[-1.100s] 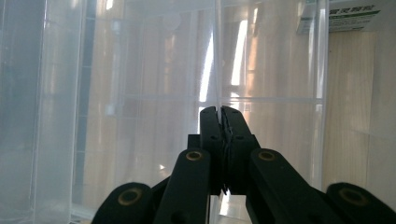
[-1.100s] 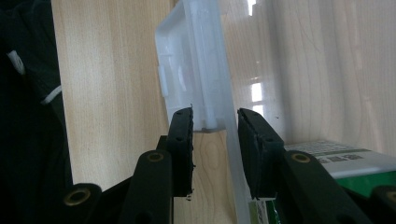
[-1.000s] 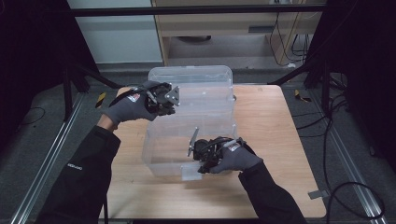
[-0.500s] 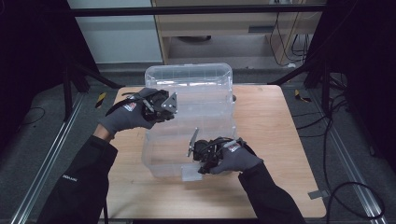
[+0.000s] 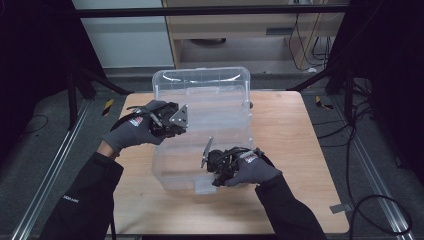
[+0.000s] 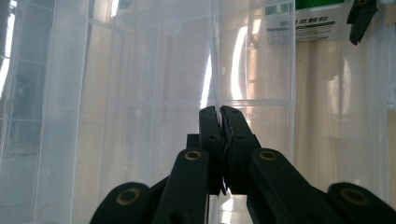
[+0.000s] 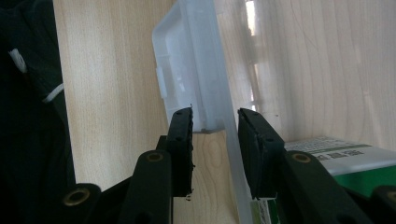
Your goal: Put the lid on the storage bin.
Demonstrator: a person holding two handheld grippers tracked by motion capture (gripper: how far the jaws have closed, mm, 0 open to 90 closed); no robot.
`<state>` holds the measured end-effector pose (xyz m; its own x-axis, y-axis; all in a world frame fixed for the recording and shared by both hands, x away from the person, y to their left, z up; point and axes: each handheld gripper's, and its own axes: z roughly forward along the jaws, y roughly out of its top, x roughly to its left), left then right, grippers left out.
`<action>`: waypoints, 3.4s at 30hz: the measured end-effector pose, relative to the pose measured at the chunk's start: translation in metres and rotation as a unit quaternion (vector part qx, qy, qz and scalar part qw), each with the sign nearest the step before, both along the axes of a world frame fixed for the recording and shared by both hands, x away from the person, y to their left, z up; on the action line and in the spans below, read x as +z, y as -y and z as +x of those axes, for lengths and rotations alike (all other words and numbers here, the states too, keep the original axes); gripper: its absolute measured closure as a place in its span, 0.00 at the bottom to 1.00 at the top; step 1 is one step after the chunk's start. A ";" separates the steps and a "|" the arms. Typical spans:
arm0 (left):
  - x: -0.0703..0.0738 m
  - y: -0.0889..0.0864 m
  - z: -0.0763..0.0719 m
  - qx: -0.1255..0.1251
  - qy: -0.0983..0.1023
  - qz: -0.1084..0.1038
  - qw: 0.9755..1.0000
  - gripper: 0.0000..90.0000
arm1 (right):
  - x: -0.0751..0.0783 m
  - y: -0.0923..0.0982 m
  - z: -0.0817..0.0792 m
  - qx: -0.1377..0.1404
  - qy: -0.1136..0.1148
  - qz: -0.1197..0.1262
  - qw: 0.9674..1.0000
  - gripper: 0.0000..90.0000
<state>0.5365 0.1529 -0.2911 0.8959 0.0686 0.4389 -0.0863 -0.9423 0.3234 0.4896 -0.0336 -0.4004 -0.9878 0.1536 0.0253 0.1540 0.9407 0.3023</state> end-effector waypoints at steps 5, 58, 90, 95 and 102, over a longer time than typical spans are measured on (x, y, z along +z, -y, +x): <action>-0.002 -0.002 -0.004 0.000 -0.004 -0.005 1.000 0.97 | 0.000 0.000 0.000 0.000 -0.002 0.001 1.000 0.74; -0.017 -0.009 -0.027 -0.016 -0.045 -0.034 0.998 0.95 | 0.026 0.072 -0.012 -0.111 0.039 0.182 0.976 0.68; -0.018 -0.008 -0.029 -0.007 -0.052 -0.032 0.998 0.94 | 0.062 0.123 -0.013 -0.183 0.098 0.360 0.910 1.00; -0.018 -0.008 -0.029 -0.008 -0.049 -0.033 0.998 0.93 | 0.072 0.132 -0.006 -0.215 0.117 0.400 0.883 1.00; -0.019 -0.008 -0.030 -0.013 -0.048 -0.031 0.998 0.93 | 0.080 0.138 0.014 -0.267 0.137 0.414 0.860 0.99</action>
